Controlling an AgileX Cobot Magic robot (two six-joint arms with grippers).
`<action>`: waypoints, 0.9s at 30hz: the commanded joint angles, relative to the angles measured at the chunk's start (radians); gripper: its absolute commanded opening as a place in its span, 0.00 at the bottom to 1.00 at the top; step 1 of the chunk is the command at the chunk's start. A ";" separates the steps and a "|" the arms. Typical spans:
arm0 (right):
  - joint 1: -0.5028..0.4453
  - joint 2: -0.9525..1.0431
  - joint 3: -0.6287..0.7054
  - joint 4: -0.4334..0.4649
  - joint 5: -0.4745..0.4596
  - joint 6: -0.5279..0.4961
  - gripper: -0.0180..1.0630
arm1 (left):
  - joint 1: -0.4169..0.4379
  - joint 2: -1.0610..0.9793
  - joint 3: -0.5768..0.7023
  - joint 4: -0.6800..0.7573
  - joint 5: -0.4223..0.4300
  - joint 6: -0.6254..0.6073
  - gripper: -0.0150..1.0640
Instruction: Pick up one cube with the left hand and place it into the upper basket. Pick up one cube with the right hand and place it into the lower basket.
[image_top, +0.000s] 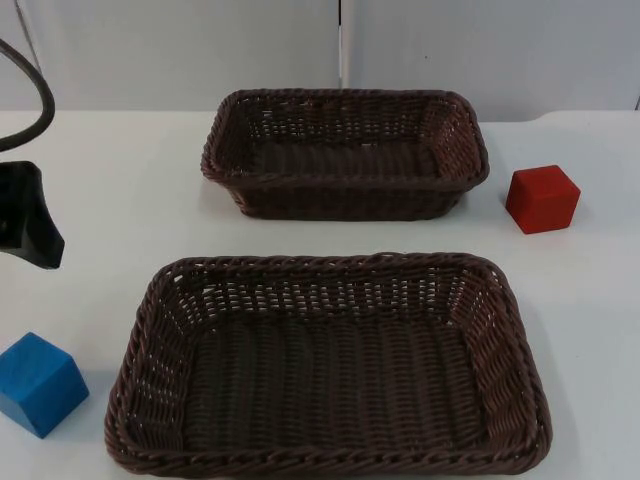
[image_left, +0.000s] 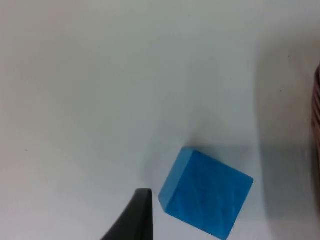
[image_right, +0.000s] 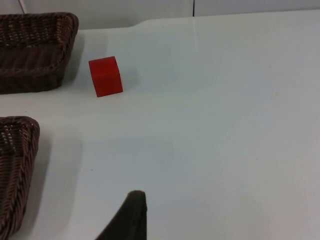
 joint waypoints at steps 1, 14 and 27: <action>0.001 0.000 0.006 -0.001 -0.002 -0.007 0.99 | 0.002 -0.001 -0.006 -0.018 0.011 -0.008 0.95; 0.007 0.007 -0.030 0.001 -0.026 -0.014 0.99 | -0.006 -0.001 -0.006 -0.069 0.009 -0.005 0.95; 0.007 0.500 -0.215 0.016 -0.138 -0.036 0.99 | -0.060 -0.001 -0.022 -0.089 -0.009 0.028 0.95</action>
